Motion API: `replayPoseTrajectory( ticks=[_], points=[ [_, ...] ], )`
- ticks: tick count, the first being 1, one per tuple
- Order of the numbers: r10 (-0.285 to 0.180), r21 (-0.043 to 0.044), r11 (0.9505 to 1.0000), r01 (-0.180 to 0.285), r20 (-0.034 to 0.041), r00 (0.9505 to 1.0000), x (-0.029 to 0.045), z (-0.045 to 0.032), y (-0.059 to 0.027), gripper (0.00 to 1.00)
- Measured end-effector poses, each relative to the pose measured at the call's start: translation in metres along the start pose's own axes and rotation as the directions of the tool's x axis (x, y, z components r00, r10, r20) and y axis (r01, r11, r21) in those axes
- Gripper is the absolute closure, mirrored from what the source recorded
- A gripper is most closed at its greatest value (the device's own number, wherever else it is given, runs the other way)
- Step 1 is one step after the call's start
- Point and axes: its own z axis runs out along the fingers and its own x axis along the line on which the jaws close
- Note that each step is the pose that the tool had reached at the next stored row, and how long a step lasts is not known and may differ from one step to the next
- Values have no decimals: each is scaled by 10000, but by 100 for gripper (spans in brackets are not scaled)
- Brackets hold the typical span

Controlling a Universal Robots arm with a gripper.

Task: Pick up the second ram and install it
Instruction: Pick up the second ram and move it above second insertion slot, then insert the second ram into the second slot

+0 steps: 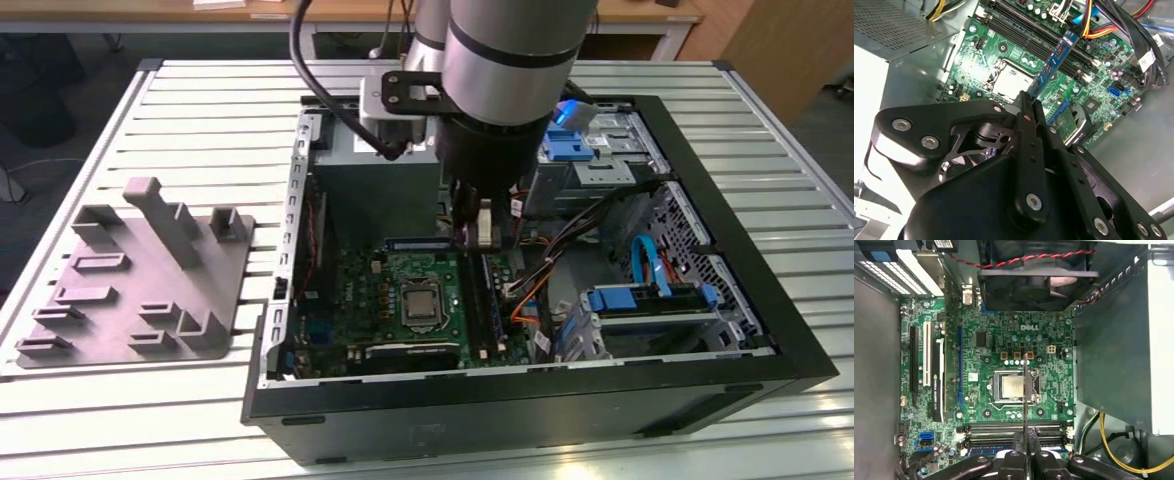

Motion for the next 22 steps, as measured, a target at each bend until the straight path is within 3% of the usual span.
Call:
replayPoseTrajectory(
  ticks=[5, 22],
  points=[
    [0, 0, 10000, 0, 0, 10000, 12, 77, -3, 86],
    [110, 8, 9999, -110, 4, 9999, 12, 85, -4, 86]
  ],
)
